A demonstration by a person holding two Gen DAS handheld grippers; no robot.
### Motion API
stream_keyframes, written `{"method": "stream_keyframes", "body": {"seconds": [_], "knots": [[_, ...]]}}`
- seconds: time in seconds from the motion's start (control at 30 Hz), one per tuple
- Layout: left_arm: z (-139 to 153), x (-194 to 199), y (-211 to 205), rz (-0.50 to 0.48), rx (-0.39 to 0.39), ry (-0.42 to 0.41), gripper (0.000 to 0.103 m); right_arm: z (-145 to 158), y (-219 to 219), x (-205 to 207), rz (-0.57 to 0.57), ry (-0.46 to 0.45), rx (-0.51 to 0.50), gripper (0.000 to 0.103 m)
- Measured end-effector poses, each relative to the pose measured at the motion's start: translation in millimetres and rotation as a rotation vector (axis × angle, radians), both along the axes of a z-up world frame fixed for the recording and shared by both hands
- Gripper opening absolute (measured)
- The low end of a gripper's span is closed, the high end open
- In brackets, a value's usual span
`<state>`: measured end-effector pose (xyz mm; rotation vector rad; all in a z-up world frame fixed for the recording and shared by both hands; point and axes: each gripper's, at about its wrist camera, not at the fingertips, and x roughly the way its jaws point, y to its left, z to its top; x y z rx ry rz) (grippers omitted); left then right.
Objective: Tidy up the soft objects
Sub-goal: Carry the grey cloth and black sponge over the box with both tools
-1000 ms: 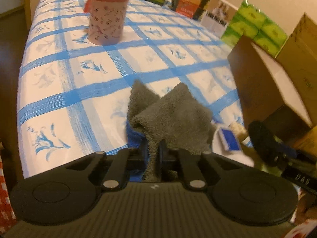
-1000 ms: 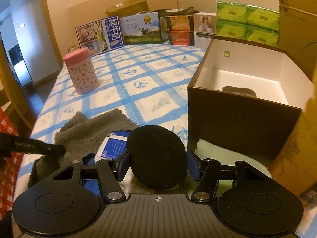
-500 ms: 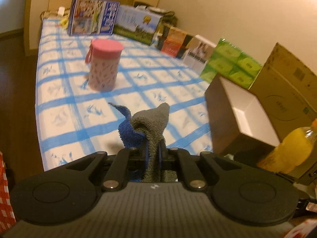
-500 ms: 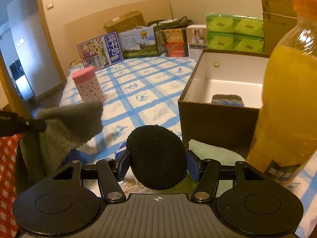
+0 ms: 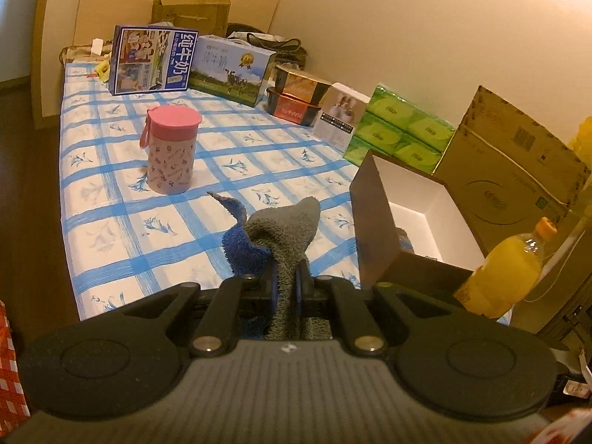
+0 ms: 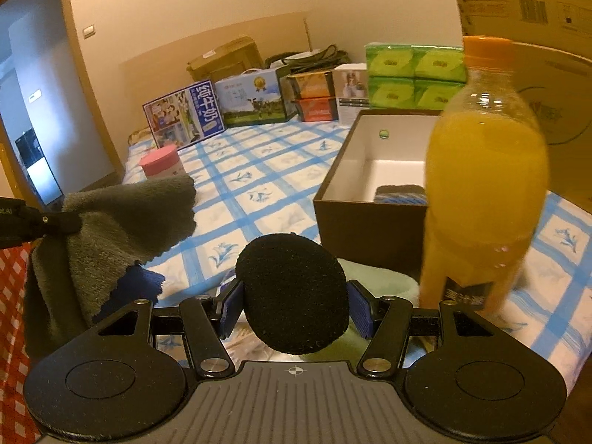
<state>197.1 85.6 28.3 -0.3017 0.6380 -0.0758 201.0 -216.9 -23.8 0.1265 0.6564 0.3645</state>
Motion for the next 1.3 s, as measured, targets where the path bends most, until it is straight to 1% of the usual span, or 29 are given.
{"method": "stream_keyframes", "body": {"seconds": [0.23,0.53,0.73,0.9,1.03,1.13,1.3], "knots": [[12,-10,-9,-0.022,0.008,-0.022,0.008,9,-19,-18,-0.029,-0.004,-0.001,0.059],[26,-14,-34,-0.084,0.005,-0.05,0.008,22,-47,-41,-0.059,-0.017,0.005,0.059],[38,-10,-49,-0.119,0.018,-0.074,0.008,28,-80,-55,-0.099,-0.008,0.01,0.059],[49,4,-63,-0.149,0.029,-0.097,0.008,32,-116,-59,-0.153,-0.004,0.0,0.059],[58,22,-79,-0.177,0.035,-0.117,0.008,40,-146,-49,-0.2,-0.02,-0.019,0.059],[64,39,-92,-0.202,0.04,-0.131,0.008,48,-167,-33,-0.224,-0.048,-0.025,0.059],[71,75,-117,-0.242,0.049,-0.147,0.008,62,-190,5,-0.215,-0.107,-0.052,0.059]]}}
